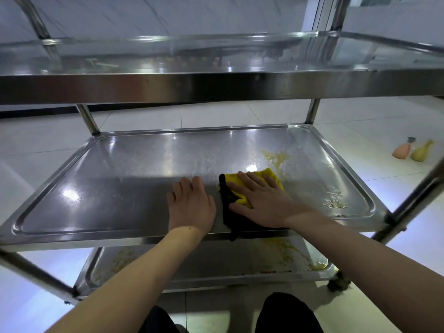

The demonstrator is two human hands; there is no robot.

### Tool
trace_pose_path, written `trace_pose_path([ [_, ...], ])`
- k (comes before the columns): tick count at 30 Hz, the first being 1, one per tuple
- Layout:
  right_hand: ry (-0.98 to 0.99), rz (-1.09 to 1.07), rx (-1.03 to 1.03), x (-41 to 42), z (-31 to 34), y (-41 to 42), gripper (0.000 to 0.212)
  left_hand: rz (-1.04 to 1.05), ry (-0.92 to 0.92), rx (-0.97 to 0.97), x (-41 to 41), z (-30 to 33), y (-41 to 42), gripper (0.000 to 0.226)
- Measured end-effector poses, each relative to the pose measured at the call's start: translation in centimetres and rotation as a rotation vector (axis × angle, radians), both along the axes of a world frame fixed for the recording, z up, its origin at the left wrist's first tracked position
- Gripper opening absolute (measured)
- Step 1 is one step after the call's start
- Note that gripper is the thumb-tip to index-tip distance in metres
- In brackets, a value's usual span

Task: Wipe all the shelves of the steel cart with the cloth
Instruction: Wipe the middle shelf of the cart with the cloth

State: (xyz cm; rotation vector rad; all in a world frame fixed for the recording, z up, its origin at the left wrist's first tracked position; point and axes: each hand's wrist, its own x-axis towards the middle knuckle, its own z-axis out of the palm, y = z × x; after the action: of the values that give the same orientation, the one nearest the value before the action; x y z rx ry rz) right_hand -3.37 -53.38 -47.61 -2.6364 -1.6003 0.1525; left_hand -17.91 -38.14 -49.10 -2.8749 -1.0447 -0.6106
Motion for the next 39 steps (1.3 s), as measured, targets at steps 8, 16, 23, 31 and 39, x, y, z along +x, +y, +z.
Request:
trace_pose_path([
  [8, -0.050, -0.072, -0.013, 3.6, 0.0, 2.9, 0.073, 0.003, 0.021, -0.020, 0.1, -0.2, 0.1, 0.023],
  [16, -0.091, -0.124, -0.009, 10.0, 0.3, 7.0, 0.076, -0.005, -0.005, -0.070, 0.0, -0.2, 0.3, 0.011],
  [23, -0.087, -0.133, -0.016, 11.2, 0.1, 7.5, 0.076, 0.014, -0.028, -0.079, 0.1, -0.3, 0.6, 0.011],
  [31, -0.069, -0.096, -0.031, 6.1, 0.1, 3.8, 0.074, -0.004, -0.021, -0.039, 0.2, 0.0, 0.4, 0.016],
  [39, -0.049, -0.029, -0.010, 0.7, -0.2, -0.5, 0.076, 0.019, 0.002, -0.042, 0.2, 0.2, 0.1, 0.019],
])
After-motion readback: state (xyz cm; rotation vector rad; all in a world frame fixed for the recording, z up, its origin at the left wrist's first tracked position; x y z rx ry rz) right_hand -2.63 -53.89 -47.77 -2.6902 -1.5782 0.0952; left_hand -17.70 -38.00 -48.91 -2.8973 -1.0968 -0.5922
